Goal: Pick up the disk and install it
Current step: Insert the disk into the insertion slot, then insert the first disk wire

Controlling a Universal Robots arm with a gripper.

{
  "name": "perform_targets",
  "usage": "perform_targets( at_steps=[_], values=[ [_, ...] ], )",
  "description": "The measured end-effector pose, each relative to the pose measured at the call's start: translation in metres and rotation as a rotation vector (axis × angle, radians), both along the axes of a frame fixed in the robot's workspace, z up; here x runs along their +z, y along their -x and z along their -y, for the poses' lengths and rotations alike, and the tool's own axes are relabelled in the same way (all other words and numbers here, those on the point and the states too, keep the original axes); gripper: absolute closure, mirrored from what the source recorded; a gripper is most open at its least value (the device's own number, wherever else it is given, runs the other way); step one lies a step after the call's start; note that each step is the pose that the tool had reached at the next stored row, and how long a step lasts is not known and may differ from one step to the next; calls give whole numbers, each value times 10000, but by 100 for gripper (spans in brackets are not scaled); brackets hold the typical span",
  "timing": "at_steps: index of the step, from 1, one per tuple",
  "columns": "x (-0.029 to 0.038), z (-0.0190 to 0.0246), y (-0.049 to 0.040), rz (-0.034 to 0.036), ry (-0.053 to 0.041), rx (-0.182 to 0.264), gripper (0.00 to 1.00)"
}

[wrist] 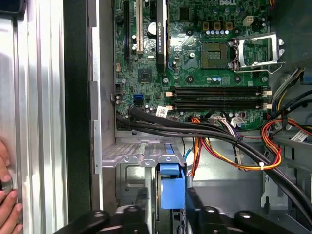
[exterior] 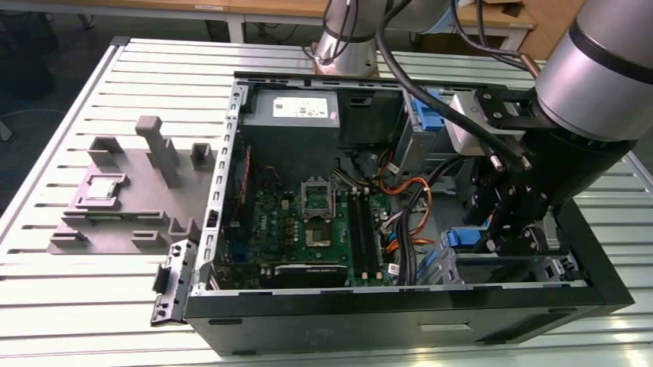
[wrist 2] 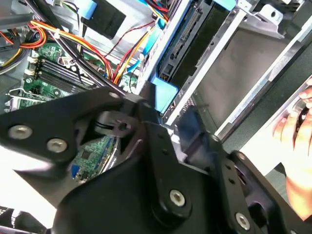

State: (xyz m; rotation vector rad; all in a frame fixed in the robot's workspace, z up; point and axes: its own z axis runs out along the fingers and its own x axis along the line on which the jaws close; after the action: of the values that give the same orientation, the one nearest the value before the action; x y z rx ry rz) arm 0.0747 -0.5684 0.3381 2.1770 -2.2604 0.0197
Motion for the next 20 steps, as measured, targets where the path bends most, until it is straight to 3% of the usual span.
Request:
perform_targets(
  at_steps=[3,4,6,9,20],
  values=[
    [0,0,0,0,2,0,69],
    [0,0,0,0,3,0,69],
    [0,0,0,0,5,0,81],
    [0,0,0,0,7,0,90],
    [0,0,0,1,31,0,90]
  ],
)
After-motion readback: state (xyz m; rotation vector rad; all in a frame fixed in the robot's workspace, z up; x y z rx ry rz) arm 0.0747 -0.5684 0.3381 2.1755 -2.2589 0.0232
